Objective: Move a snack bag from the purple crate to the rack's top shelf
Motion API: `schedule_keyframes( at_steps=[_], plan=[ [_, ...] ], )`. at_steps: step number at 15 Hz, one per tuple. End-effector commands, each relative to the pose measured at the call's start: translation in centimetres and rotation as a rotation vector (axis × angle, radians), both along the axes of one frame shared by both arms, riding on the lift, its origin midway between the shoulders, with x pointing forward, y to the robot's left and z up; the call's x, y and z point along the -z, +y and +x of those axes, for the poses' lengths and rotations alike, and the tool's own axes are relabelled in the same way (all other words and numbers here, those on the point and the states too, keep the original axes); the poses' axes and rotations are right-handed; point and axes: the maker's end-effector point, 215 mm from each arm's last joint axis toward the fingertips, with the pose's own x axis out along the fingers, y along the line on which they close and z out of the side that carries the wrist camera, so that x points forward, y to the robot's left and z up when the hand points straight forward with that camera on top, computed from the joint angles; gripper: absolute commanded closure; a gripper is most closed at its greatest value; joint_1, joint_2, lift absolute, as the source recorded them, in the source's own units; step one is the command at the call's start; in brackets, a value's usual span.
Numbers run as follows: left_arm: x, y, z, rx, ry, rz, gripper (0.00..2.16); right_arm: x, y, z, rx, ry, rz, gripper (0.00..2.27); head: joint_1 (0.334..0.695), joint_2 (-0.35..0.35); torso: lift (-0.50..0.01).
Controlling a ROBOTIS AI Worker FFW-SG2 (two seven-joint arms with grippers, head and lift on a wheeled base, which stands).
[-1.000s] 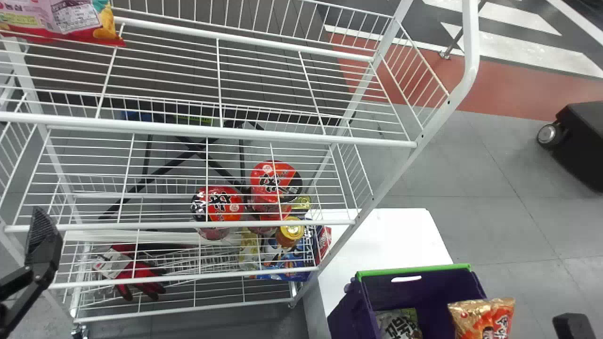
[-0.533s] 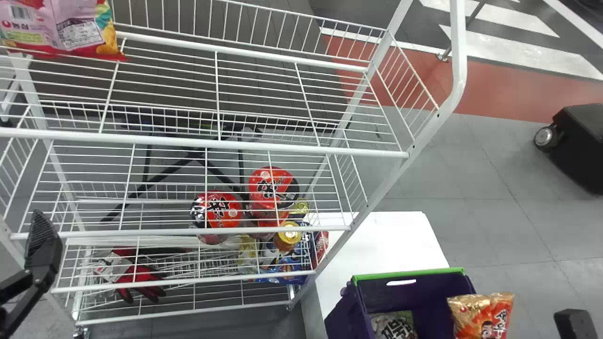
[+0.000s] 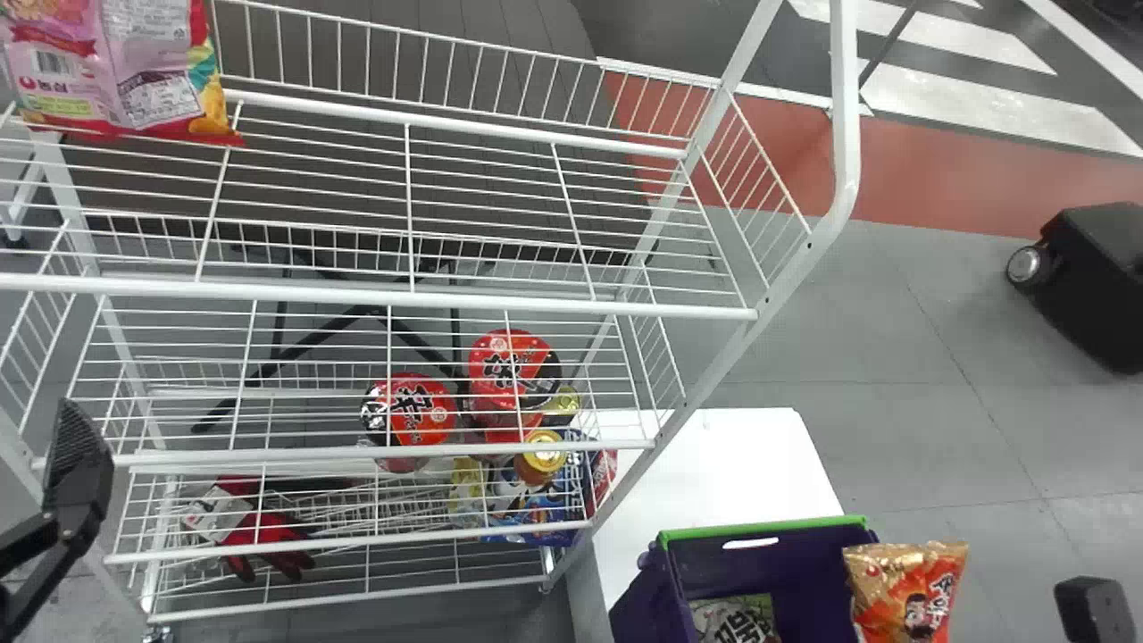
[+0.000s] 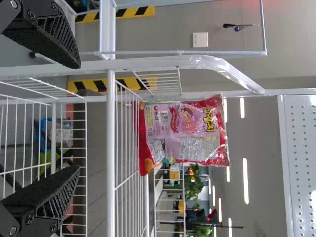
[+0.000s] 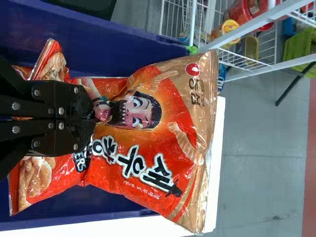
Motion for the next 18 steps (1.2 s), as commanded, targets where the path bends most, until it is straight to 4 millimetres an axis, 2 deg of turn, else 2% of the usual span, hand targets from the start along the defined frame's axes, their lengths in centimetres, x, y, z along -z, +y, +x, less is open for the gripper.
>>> schedule_keyframes(
  at_steps=[1,6,10,18],
  plan=[
    [-0.1,0.2,0.0,-0.002,-0.001,0.0,0.08,-0.2,0.2,0.5,0.001,-0.009,0.004,2.13,0.695,-0.35,-0.127],
    [0.1,-0.2,0.0,0.003,0.002,0.0,0.08,-0.3,0.8,1.7,0.001,-0.025,0.027,2.13,0.695,-0.35,-0.107],
    [0.4,-0.2,0.0,0.003,0.005,0.011,0.08,-1.4,0.9,2.9,0.006,-0.057,0.042,2.13,0.695,-0.35,-0.091],
    [0.2,-0.3,-0.2,-0.007,0.004,0.011,0.08,-3.1,0.8,3.6,0.019,-0.088,0.068,2.13,0.695,-0.35,-0.059]
  ],
)
